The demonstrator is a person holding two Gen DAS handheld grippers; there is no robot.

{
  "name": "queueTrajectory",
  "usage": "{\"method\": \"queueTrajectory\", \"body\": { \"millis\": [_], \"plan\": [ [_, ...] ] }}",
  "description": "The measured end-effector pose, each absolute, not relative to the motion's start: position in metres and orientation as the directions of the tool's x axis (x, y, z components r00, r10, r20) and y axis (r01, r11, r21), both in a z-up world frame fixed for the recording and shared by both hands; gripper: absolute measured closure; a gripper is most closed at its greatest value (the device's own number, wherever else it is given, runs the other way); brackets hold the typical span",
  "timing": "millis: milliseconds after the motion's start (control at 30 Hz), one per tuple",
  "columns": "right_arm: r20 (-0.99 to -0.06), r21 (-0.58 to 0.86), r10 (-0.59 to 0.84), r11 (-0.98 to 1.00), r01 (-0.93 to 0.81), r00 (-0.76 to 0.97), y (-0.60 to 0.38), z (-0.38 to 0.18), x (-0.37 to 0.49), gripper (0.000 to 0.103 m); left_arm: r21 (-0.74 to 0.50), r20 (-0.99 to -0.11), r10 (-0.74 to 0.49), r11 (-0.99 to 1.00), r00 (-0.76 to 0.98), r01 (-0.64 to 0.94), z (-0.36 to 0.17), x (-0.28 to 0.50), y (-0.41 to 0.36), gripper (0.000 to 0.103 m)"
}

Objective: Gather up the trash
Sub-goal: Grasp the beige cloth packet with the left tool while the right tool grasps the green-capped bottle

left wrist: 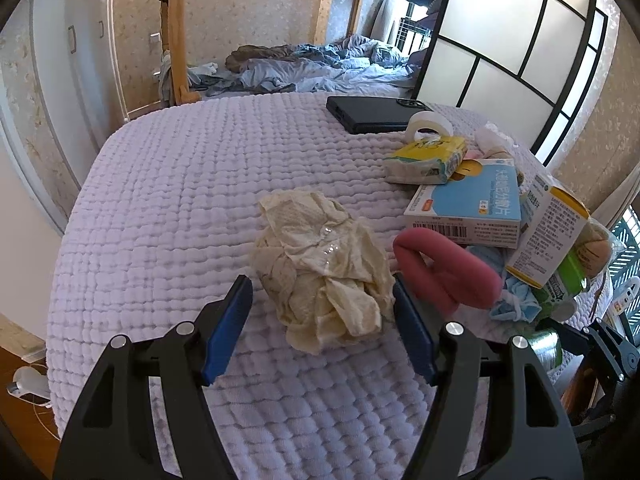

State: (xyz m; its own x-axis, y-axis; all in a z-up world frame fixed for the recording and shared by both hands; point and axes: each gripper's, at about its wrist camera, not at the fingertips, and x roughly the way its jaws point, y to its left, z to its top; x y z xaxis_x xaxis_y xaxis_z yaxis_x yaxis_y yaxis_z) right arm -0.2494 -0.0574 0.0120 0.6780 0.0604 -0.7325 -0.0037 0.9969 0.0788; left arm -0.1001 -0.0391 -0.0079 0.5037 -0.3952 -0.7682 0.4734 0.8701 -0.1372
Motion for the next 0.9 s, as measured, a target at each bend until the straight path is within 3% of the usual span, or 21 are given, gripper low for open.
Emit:
{"method": "queueTrajectory", "body": {
  "millis": [300,400,467,633,667,733,833,900],
  "plan": [
    [-0.746,0.126,0.109,0.992,-0.022,0.657,-0.072,0.017,-0.268,0.035,-0.129,-0.775,-0.394,0.864,0.494,0.487,-0.008,-0.110,-0.037,0.032],
    [-0.749,0.122,0.107,0.992,-0.023,0.654,-0.073,0.017,-0.269,0.035,-0.179,-0.760,-0.439,0.851,0.480,0.494,-0.005,-0.105,-0.035,0.032],
    [-0.750,0.121,0.107,0.992,-0.024,0.652,-0.073,0.017,-0.269,0.035,-0.188,-0.765,-0.426,0.865,0.483,0.465,-0.005,-0.097,-0.034,0.025],
    [-0.751,0.113,0.108,0.993,-0.034,0.651,-0.069,0.016,-0.270,0.035,-0.240,-0.769,-0.441,0.871,0.463,0.429,-0.009,-0.079,-0.035,0.025],
    [-0.751,0.113,0.109,0.993,-0.035,0.651,-0.069,0.015,-0.271,0.035,-0.232,-0.771,-0.437,0.870,0.463,0.435,-0.009,-0.079,-0.037,0.027],
    [-0.751,0.112,0.110,0.993,-0.037,0.652,-0.069,0.015,-0.272,0.035,-0.191,-0.780,-0.417,0.869,0.467,0.457,-0.009,-0.081,-0.045,0.044],
    [-0.750,0.115,0.114,0.993,-0.040,0.652,-0.070,0.016,-0.272,0.035,-0.131,-0.777,-0.395,0.863,0.490,0.488,-0.005,-0.088,-0.052,0.053],
    [-0.748,0.118,0.117,0.992,-0.042,0.653,-0.073,0.017,-0.273,0.035,-0.129,-0.770,-0.400,0.860,0.497,0.493,-0.002,-0.093,-0.051,0.053]
  ]
}}
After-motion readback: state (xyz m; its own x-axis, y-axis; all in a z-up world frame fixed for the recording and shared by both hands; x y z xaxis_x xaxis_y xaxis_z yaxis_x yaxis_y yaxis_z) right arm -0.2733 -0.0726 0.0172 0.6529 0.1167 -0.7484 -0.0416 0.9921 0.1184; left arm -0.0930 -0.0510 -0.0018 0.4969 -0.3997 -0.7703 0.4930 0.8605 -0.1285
